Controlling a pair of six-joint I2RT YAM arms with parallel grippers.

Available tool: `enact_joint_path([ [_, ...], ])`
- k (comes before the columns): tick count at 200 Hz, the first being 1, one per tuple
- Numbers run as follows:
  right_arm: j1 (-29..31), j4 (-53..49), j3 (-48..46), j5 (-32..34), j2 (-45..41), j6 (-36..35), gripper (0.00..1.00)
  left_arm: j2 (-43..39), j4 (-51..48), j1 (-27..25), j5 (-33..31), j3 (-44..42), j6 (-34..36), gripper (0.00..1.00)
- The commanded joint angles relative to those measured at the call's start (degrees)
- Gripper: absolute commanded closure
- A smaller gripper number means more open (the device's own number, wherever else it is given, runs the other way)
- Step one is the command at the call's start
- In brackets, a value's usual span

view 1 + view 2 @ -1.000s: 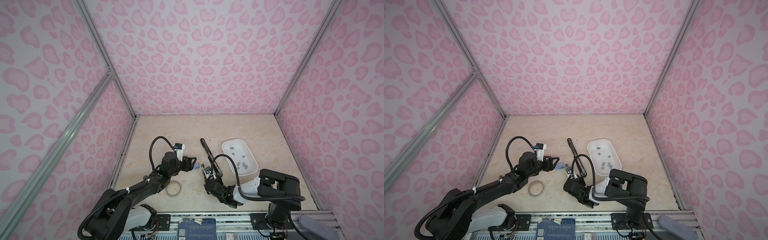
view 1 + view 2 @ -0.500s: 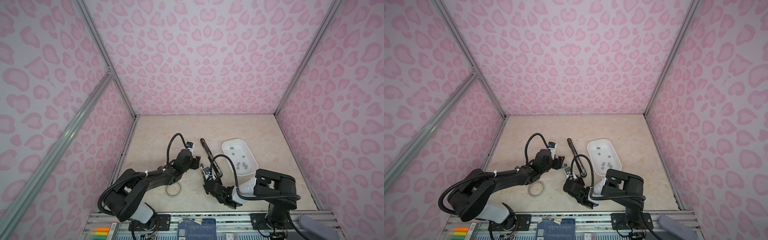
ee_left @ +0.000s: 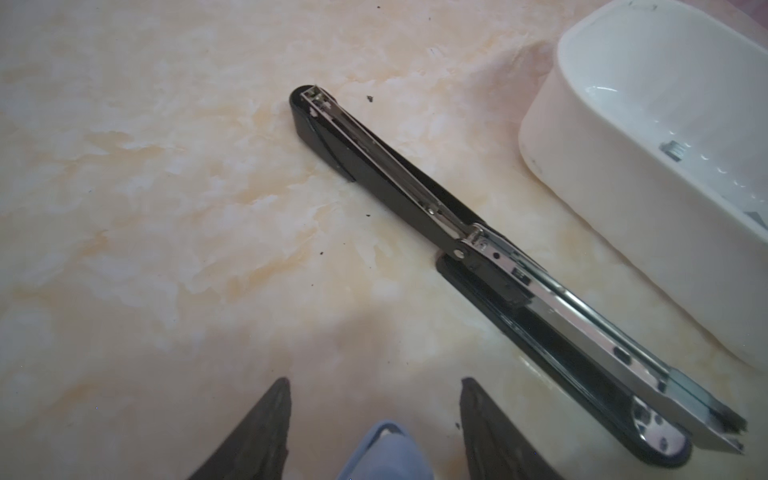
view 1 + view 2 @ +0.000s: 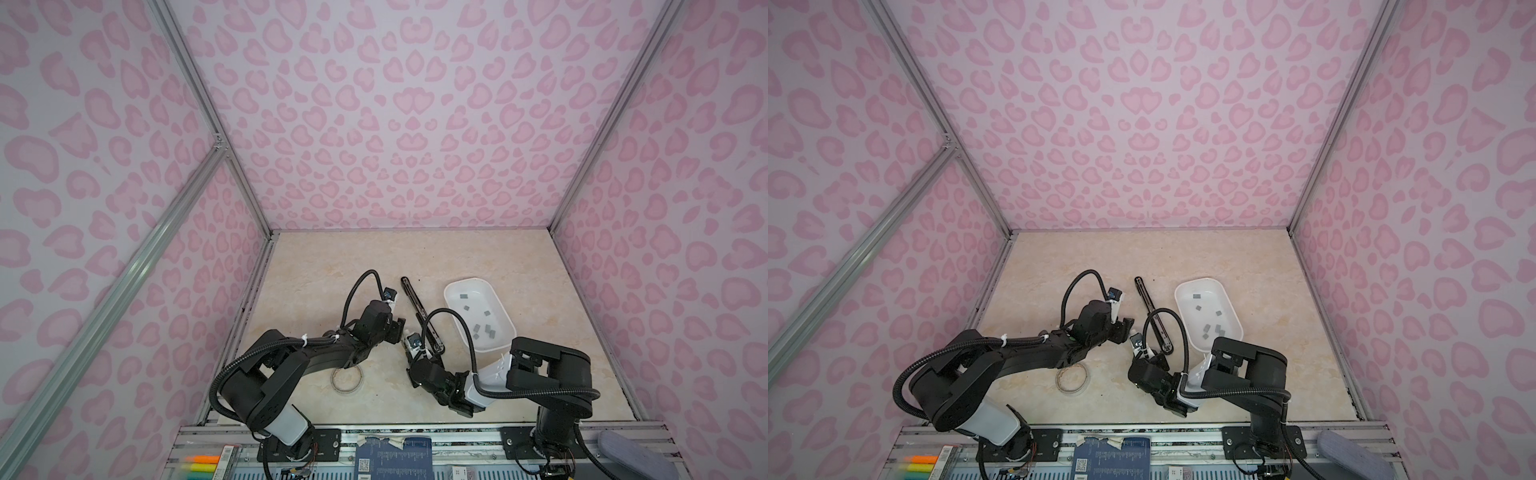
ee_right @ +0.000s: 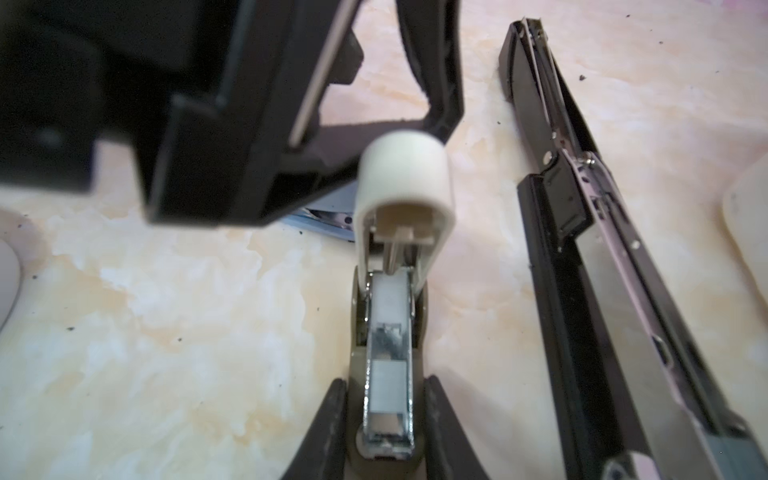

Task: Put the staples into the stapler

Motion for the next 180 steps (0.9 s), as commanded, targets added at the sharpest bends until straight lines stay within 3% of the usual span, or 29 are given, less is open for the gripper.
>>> enact_joint_path([
  [1, -0.16, -4.49, -0.59, -3.85, 0.64, 1.09, 0.81, -0.66, 3.66, -0.38, 3.09, -0.87, 2.29, 0.35],
  [59, -0.63, -3.3, -1.82, -3.24, -0.11, 2.02, 0.77, -1.89, 6.6, -0.75, 7.47, -3.51, 4.78, 0.36],
  [108, -0.4, -3.65, -3.9, -2.57, -4.87, 1.05, 0.58, -4.01, 6.45, -0.87, 5.84, -4.52, 4.51, 0.36],
  [136, 0.42, -5.33, -4.72, -1.27, -9.68, -0.5, 0.53, -5.48, 6.5, -0.97, 4.98, -5.28, 4.64, 0.36],
  [155, 1.26, -6.83, -4.76, -0.27, -12.97, -1.56, 0.52, -6.55, 6.61, -0.98, 4.65, -5.78, 4.54, 0.36],
  [180, 1.64, -8.91, -4.41, 0.63, -17.48, -2.94, 0.65, -8.0, 7.17, -1.01, 5.0, -6.77, 4.69, 0.36],
])
